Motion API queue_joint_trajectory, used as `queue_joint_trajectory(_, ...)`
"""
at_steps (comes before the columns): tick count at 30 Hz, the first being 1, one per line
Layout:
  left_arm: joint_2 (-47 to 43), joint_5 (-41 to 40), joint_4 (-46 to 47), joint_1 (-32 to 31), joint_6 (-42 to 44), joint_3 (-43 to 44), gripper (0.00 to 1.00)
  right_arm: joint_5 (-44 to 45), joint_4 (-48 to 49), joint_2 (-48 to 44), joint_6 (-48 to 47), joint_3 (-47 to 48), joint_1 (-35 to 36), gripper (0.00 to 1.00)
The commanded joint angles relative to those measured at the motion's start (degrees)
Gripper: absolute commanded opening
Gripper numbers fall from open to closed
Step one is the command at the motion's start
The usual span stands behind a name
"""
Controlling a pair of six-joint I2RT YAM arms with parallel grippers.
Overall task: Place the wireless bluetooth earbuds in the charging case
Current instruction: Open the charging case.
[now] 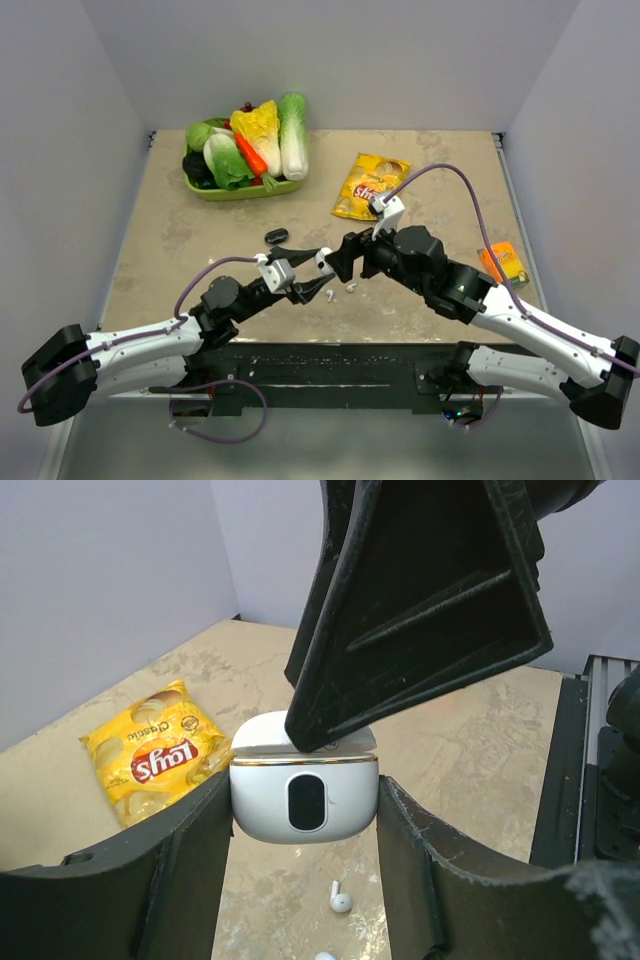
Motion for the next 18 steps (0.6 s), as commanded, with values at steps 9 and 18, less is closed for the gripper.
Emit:
queue_joint_trajectory(9,-1.9,-1.81,4.12,-0.49,0.49,-0.73,0.0,4.6,0.29,-4.43,0.24,0.31,-0.34,0.88)
queue_joint_trajectory(18,-0.58,-1.81,4.29,-0.49,0.31,-0.03,0.0,-3.67,3.56,-2.34,0.07,1.1,-0.25,0.65)
